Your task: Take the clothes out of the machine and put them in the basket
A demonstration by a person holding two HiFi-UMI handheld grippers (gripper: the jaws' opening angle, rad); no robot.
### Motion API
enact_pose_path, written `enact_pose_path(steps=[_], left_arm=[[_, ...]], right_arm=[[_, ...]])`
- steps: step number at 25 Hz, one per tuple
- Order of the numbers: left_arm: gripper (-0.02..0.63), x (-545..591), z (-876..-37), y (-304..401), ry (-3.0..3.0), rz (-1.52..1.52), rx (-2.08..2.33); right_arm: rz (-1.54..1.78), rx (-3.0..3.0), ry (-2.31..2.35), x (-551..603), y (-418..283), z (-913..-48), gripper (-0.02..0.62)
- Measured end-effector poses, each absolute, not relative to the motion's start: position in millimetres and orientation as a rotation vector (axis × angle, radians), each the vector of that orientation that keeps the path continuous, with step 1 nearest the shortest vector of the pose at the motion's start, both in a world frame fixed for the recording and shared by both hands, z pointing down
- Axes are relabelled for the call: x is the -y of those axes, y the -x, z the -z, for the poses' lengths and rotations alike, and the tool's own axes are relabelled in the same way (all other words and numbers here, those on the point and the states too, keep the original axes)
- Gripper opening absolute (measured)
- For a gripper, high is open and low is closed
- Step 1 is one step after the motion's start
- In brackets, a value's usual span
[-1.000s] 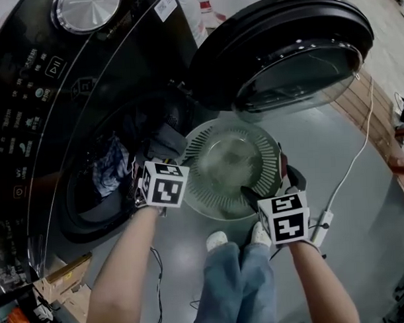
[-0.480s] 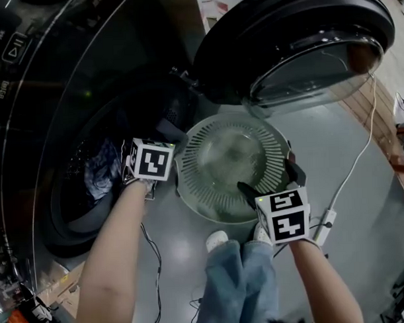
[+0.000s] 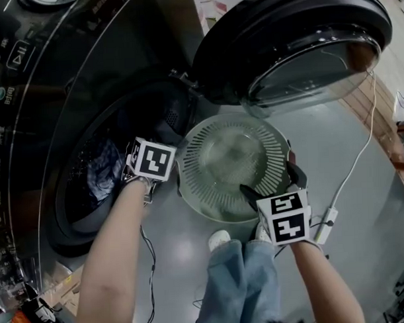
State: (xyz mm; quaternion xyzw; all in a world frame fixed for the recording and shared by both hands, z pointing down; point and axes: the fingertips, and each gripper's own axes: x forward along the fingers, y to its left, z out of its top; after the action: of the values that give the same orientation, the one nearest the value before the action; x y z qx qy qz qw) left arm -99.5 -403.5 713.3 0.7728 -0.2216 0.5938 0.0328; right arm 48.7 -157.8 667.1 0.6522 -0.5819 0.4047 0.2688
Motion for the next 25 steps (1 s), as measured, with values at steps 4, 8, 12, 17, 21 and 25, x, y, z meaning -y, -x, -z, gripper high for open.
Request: enact_pose_path(steps=[4,8,12,17,21,25], left_arm=[[0.017,409.7,-686.6,104.6,-2.386,-1.797,0.828],[0.017,399.3,-675.4,104.0,-2.374,-1.749,0.809],[0.017,378.7,-663.7,95.6,-2.412,-1.687,0.748],[0.017,339.5,-642.8,78.2,-2.467,-1.602,0.633],[0.017,312.7,-629.0,62.6,-2.457,-1.472,0.563],[0.017,272.2,-616.6,37.8,-2.49,-1.4,0.398]], right_arm=[[-1.098,1.566,-1.769,155.8,-52.5,-663.2,0.546],[-1.088,1.579,-1.766,152.7,-52.3,-655.8,0.546],[-1.082,1.587,-1.763,149.5,-52.0,-646.6,0.546],[-1.089,1.582,-1.793,144.8,-56.2,-632.7,0.546],[-1.097,1.574,-1.804,138.4,-59.3,-626.2,0.546],[-1.106,1.563,-1.831,131.0,-64.6,-619.0,0.545]])
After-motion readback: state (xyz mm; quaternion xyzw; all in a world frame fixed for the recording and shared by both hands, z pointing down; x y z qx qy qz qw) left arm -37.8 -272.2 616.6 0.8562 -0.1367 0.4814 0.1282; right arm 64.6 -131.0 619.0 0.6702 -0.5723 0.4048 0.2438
